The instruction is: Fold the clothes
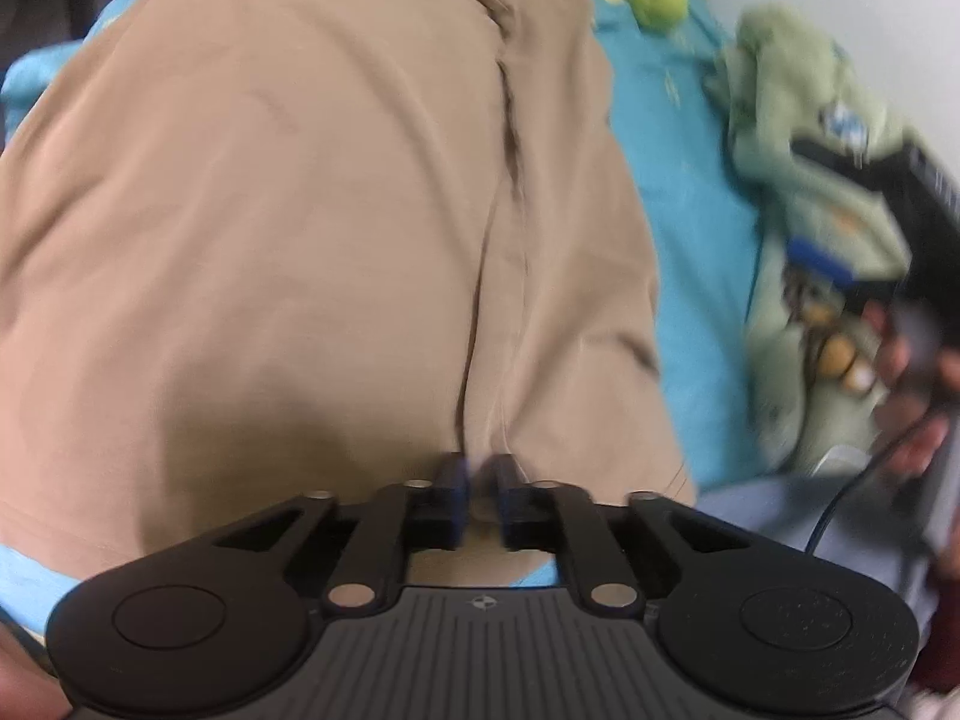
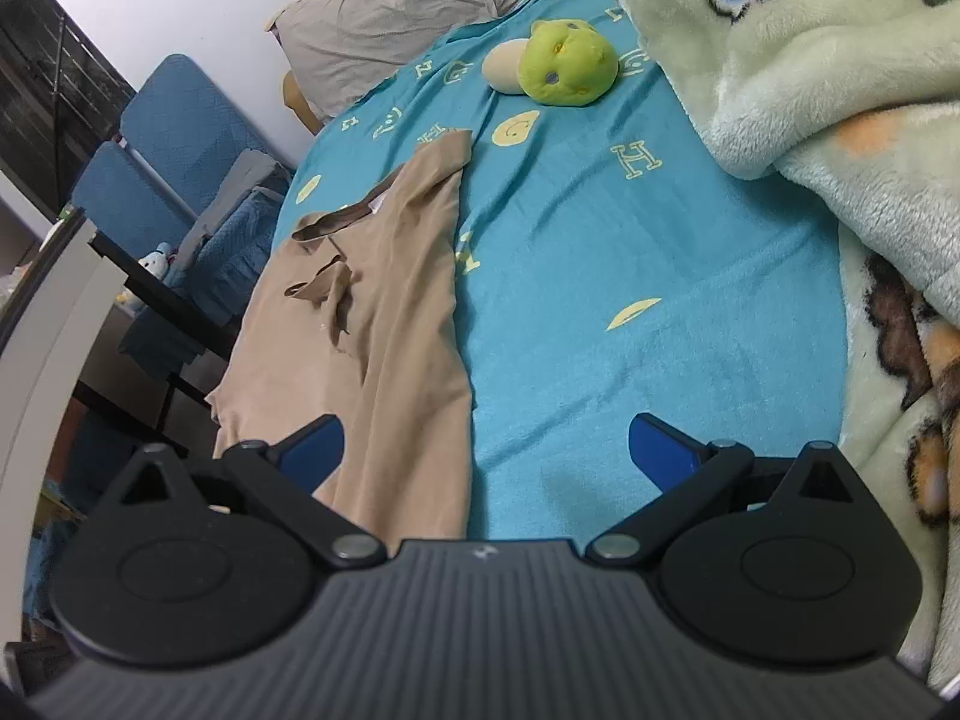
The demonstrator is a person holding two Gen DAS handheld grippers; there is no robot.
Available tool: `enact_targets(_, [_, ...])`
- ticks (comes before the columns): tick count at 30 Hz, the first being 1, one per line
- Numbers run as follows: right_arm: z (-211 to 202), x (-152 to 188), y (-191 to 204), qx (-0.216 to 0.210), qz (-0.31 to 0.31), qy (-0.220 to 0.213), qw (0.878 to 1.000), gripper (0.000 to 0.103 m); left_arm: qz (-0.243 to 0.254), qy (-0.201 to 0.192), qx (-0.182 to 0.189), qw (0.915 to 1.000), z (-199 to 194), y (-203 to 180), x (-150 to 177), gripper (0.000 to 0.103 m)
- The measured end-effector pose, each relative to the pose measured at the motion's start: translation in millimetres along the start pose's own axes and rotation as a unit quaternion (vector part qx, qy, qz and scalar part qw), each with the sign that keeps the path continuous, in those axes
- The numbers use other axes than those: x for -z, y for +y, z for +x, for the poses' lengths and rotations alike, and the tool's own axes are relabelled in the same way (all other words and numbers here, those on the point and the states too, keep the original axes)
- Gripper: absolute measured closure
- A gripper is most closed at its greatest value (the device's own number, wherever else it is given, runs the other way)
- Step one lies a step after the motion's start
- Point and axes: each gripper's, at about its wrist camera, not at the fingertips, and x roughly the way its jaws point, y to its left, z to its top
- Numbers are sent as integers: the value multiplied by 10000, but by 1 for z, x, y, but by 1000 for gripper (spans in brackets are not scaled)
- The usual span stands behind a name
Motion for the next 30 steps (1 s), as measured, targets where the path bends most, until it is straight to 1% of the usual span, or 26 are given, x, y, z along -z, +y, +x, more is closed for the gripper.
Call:
enact_targets(2, [1,1,2,-33,-10,34,10000,0,-149,-54,150,9998,-3,5,-1,57])
enact_targets(3, [1,2,3,-50,-16,51,10000,0,-192,-77,205,9996,-3,7,-1,54])
enact_targets(5, [2,3,4,-84,-25,86,9999,0,-232,-128,336,9991,-2,10,-1,50])
enact_targets(7, [4,5,5,-138,-3,138,9998,0,-171,-141,565,9982,1,8,-3,47])
enact_targets(9, [5,6,6,-191,19,190,9996,0,-79,-189,844,9962,6,4,-6,46])
enact_targets(11, [6,7,7,-233,45,236,9994,0,95,-198,1226,9922,6,-2,-4,46])
enact_targets(13, [6,8,7,-252,79,267,9993,0,213,-209,1724,9846,1,-8,-2,46])
enact_targets(14, [7,9,8,-263,98,276,9992,0,244,-206,1888,9815,0,-10,-1,46])
enact_targets(17, [6,9,7,-288,132,290,9991,0,285,-179,2128,9765,-2,-13,1,44])
enact_targets(18, [7,9,7,-290,130,299,9990,0,285,-176,2095,9772,-1,-13,1,44])
enact_targets(21, [9,10,9,-322,128,345,9988,0,275,-217,1786,9833,8,-12,-2,43])
enact_targets(23, [10,11,10,-348,127,375,9986,0,318,-260,1682,9849,11,-13,-5,43])
enact_targets(25, [12,12,12,-378,126,403,9984,0,363,-220,1613,9860,16,-14,-7,42])
enact_targets(28, [10,13,16,-446,15,307,9985,0,466,45,1463,9881,29,-19,-6,43])
enact_targets(30, [7,13,20,-497,-91,202,9985,0,550,322,1353,9887,35,-21,-2,47])
